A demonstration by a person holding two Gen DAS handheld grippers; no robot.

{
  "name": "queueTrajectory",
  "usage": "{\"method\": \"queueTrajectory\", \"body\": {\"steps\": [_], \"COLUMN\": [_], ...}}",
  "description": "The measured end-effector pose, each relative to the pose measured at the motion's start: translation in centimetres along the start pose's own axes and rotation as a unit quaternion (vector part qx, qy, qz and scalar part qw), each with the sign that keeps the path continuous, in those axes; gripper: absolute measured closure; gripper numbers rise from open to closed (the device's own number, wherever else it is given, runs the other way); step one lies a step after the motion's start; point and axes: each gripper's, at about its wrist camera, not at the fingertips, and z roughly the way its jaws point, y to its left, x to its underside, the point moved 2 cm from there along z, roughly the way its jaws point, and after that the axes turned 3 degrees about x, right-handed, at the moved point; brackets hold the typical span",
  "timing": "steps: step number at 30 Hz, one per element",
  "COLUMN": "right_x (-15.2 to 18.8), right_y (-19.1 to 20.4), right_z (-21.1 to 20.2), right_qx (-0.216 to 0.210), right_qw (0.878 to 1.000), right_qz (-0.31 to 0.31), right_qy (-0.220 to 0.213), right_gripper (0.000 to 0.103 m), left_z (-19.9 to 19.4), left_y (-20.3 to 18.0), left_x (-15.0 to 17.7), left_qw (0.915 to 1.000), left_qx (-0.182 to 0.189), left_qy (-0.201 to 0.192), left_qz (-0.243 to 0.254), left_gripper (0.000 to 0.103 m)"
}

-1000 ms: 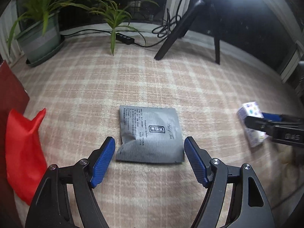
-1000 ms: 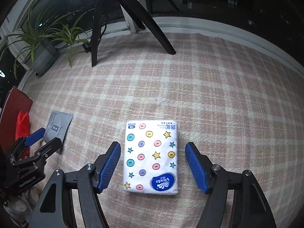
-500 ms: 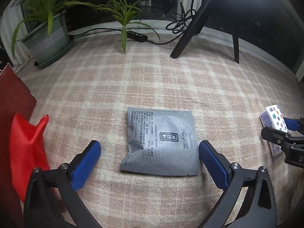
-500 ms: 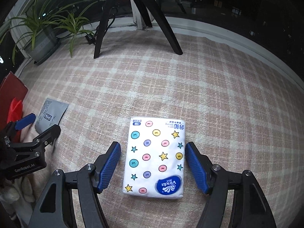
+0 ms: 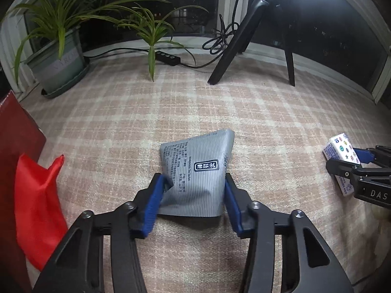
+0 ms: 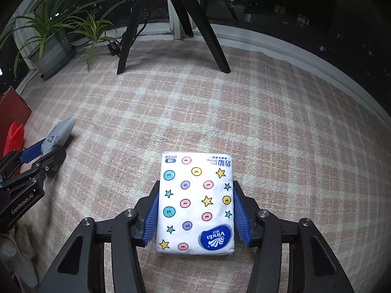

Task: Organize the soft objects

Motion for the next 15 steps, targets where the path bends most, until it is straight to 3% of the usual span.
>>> {"method": "queueTrajectory", "body": {"steps": [3,15], "right_x": [0.1,0.7], "right_y": [0.0,-0.6], "right_z": [-0.1,-2.0], "right_qx": [0.002,-0.007], "right_qw": [1.000,1.000], "right_qz": [0.000,0.019], "right_qy": [-0.003,-0.023], "right_gripper": [0.055,0.055], "left_z": [-0.1,-1.8], "left_y": [0.3,1.4], "left_x": [0.1,0.6], "left_qw": [1.0000,0.9992], "left_qx": [0.005,0.013], "left_qy": [-0.005,-0.028], "left_qz": [0.000,-0.027], "left_gripper": [0.062,0.063]}}
